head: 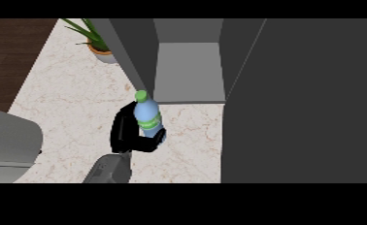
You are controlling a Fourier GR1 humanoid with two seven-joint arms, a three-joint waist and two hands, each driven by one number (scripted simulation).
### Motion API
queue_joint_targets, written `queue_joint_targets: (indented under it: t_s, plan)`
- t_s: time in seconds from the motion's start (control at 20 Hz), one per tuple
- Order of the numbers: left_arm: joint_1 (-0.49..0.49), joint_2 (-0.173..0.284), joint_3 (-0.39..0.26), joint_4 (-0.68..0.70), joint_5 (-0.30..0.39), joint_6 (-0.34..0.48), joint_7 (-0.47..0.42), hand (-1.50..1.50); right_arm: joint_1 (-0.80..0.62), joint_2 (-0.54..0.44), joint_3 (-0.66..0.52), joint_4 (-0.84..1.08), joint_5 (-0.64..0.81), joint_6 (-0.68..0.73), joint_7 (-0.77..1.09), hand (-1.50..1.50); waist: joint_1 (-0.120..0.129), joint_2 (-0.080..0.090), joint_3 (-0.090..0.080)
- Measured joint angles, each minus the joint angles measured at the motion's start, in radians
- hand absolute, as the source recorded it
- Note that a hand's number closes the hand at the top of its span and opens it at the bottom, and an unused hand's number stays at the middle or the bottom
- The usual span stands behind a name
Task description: Pick up the bottled water, place it into the cabinet and close the cabinet
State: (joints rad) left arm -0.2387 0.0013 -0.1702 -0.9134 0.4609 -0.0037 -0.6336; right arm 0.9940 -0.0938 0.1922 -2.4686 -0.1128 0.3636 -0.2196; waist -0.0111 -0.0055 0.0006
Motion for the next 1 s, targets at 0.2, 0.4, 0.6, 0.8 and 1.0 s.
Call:
queue_joint_targets:
  t_s: [0.2,0.4,0.6,0.8,1.0]
  plan:
    - [-0.056,-0.001,-0.064,-0.079,-0.021,0.141,0.058,1.5,-0.01,-0.004,-0.015,0.0,-0.004,0.004,0.003,-1.5,0.0,0.002,0.0]
    - [-0.125,-0.001,-0.154,-0.124,-0.014,0.281,0.113,1.5,0.009,-0.008,-0.04,0.0,-0.013,0.022,-0.02,-1.5,-0.008,0.002,0.0]
    - [-0.228,-0.001,-0.198,-0.101,0.011,0.379,0.158,1.5,-0.001,-0.005,-0.066,0.006,-0.016,0.029,-0.03,-1.5,-0.013,0.004,-0.001]
    - [-0.363,-0.001,-0.211,-0.049,0.003,0.471,0.235,1.5,-0.016,0.008,-0.053,0.007,-0.017,0.022,-0.019,-1.5,-0.015,0.006,-0.001]
    - [-0.481,-0.001,-0.23,0.031,0.026,0.561,0.287,1.5,-0.034,0.004,-0.081,0.019,-0.023,0.033,-0.023,-1.5,-0.022,0.008,-0.001]
